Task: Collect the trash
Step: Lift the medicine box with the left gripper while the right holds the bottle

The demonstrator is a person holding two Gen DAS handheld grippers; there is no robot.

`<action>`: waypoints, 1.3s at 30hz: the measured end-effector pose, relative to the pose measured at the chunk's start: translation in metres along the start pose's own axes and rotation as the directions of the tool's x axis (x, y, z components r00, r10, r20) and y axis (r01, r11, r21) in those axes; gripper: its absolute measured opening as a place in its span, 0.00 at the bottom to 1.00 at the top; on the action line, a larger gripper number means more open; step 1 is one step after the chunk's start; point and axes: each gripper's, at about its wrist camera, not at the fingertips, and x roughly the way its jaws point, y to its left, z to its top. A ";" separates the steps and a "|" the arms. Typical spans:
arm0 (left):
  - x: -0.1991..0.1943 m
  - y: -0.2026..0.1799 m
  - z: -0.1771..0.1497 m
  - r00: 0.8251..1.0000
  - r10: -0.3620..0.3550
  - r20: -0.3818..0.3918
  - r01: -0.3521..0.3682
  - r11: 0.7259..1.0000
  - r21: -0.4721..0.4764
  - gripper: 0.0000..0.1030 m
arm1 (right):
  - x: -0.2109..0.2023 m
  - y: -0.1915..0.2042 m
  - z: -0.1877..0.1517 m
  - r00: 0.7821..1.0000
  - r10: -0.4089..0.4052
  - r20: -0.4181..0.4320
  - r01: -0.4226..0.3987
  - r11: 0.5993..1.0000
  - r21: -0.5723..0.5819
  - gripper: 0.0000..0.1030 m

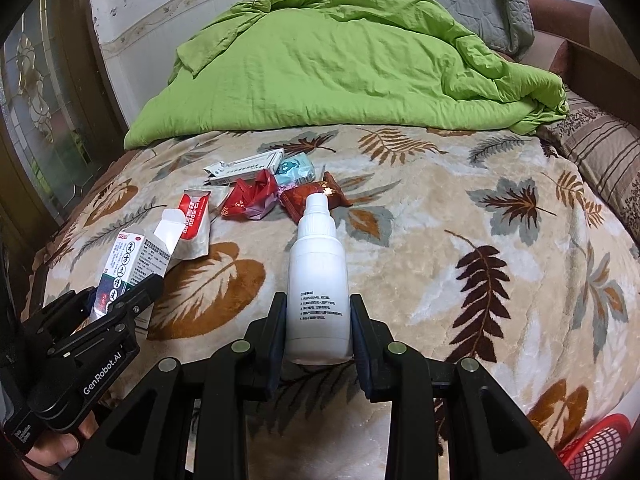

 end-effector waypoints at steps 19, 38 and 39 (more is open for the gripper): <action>0.000 -0.003 0.000 1.000 0.003 0.003 -0.003 1.000 0.010 0.32 | -0.002 -0.001 0.001 1.000 -0.001 0.002 0.001 1.000 -0.001 0.31; -0.002 -0.007 -0.002 1.000 0.008 0.004 -0.008 1.000 0.008 0.32 | -0.004 -0.006 0.001 1.000 0.000 -0.001 0.000 0.999 0.032 0.31; -0.003 -0.008 -0.002 1.000 0.009 0.004 -0.009 1.000 0.008 0.32 | -0.003 -0.006 0.000 1.000 0.001 -0.002 -0.001 0.999 0.037 0.31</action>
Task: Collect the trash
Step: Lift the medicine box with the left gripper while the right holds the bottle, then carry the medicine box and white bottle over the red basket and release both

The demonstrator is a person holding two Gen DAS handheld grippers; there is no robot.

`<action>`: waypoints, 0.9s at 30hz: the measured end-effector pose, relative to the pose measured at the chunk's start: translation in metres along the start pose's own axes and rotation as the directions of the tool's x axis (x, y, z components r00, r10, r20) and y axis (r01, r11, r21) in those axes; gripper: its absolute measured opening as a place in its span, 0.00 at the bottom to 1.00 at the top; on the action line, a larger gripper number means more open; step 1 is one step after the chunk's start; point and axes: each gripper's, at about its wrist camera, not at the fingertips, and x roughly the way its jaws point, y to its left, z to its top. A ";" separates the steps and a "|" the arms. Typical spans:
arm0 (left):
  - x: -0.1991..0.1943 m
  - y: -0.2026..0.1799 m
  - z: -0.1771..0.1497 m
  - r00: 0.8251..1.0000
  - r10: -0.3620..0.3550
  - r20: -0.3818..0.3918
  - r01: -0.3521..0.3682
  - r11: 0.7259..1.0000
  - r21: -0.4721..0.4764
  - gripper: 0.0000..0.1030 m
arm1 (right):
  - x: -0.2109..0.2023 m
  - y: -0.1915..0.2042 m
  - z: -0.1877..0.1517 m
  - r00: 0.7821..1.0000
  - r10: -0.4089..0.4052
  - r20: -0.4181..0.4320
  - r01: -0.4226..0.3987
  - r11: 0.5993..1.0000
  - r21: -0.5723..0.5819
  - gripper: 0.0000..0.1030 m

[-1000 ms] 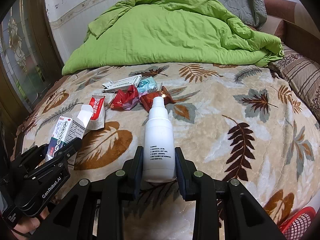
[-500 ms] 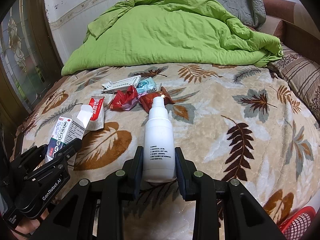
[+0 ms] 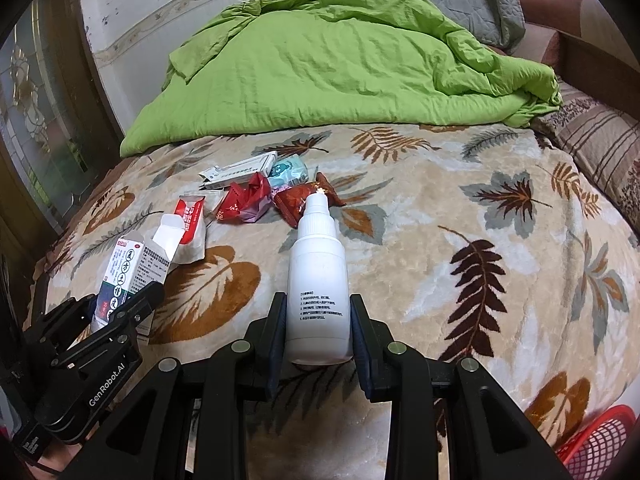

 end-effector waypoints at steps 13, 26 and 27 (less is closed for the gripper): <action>0.003 -0.005 0.003 1.000 0.006 0.001 -0.006 0.999 0.037 0.32 | -0.009 -0.006 -0.007 1.000 0.022 -0.010 -0.022 0.999 0.050 0.31; -0.020 -0.039 0.003 0.991 -0.132 0.011 0.129 0.980 0.150 0.32 | -0.059 -0.055 -0.042 1.000 -0.007 -0.028 0.010 0.993 0.119 0.31; -0.024 -0.045 0.004 0.987 -0.160 0.005 0.157 0.974 0.163 0.32 | -0.068 -0.065 -0.047 1.000 -0.019 -0.025 0.022 0.990 0.142 0.31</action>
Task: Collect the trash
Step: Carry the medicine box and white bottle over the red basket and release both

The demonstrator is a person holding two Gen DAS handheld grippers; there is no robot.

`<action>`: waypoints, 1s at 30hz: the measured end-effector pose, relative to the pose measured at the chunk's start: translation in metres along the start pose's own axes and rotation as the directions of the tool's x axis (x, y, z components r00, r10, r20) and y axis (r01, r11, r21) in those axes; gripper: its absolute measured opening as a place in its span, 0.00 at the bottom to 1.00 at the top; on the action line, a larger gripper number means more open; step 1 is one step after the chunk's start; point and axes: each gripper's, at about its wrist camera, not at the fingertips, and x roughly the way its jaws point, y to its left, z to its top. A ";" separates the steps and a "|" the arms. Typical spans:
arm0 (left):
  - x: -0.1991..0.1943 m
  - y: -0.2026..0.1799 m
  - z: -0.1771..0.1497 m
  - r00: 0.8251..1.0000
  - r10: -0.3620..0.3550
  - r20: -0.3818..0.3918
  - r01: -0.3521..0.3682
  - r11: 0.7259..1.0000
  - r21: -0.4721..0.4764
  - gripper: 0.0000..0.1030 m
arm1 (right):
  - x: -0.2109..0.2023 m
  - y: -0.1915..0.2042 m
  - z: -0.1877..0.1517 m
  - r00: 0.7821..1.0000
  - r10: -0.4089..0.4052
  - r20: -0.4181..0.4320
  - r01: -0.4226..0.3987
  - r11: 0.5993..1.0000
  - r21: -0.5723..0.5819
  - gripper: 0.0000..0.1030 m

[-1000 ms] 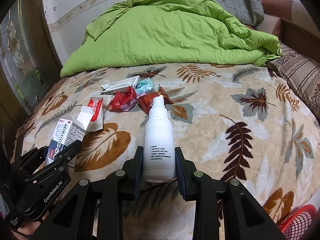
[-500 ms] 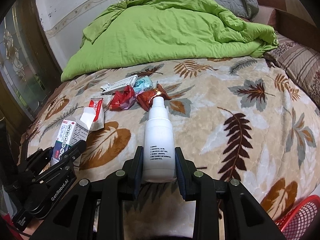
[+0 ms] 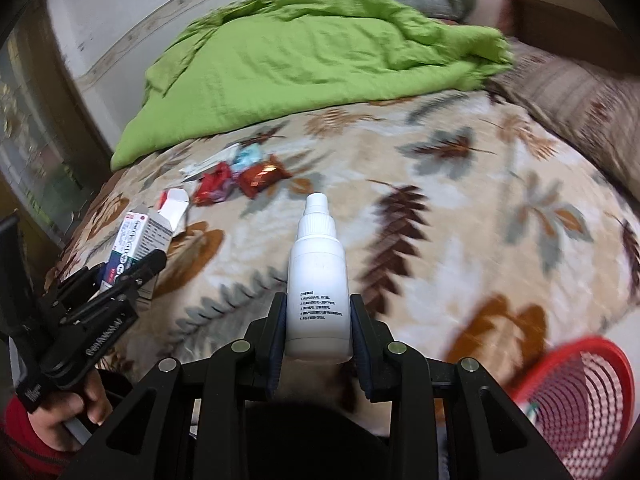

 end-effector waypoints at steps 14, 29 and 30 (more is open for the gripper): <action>-0.032 -0.158 0.026 0.909 -0.405 -0.101 0.417 0.878 0.233 0.32 | -0.115 -0.144 -0.052 0.974 -0.225 0.021 0.208 0.929 0.307 0.31; -0.034 -0.256 0.005 0.771 -0.544 -0.332 0.631 0.721 0.286 0.59 | -0.136 -0.185 -0.086 0.955 -0.295 -0.028 0.280 0.864 0.418 0.45; -0.035 -0.253 0.007 0.778 -0.540 -0.322 0.623 0.730 0.281 0.59 | -0.136 -0.182 -0.083 0.957 -0.288 -0.016 0.269 0.870 0.413 0.45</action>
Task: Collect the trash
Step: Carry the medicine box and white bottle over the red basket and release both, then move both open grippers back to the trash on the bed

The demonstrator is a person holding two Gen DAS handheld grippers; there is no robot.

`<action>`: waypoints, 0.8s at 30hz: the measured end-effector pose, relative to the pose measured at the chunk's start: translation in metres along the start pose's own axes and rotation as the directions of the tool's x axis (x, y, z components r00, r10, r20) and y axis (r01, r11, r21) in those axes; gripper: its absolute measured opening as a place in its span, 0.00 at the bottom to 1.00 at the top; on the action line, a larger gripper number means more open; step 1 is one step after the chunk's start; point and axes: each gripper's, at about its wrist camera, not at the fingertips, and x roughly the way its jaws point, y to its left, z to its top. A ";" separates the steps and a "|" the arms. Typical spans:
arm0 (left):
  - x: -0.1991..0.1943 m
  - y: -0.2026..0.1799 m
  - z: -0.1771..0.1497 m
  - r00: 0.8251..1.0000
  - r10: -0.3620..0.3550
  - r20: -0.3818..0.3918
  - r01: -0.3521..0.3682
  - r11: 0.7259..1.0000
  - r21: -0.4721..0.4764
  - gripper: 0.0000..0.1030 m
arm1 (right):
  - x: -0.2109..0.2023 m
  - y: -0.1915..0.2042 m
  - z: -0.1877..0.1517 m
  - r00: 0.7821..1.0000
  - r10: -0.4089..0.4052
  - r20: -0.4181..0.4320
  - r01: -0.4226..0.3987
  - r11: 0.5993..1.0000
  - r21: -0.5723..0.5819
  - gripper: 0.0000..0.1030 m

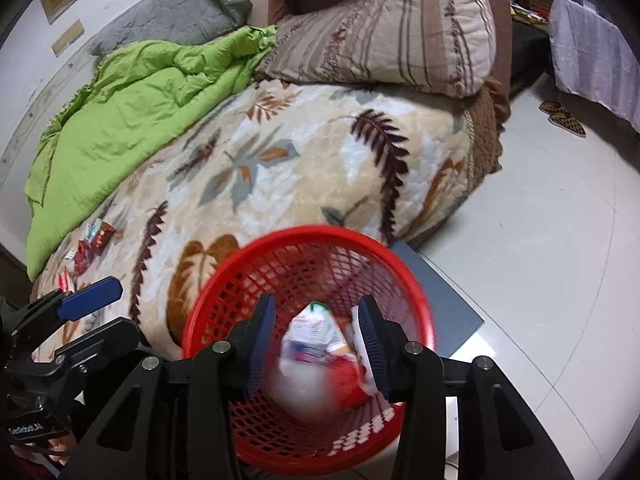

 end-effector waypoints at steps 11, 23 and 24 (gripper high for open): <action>-0.066 0.091 -0.031 0.976 0.209 0.067 -0.190 0.956 -0.223 0.60 | 0.023 0.105 0.009 0.988 0.152 -0.014 -0.151 0.963 -0.222 0.54; -0.152 0.212 -0.090 0.883 0.466 0.054 -0.380 0.777 -0.502 0.69 | 0.057 0.234 -0.009 0.955 0.275 -0.108 -0.294 0.848 -0.441 0.60; -0.156 0.222 -0.093 0.875 0.481 0.046 -0.391 0.761 -0.518 0.70 | 0.058 0.241 -0.009 0.953 0.281 -0.113 -0.302 0.842 -0.447 0.61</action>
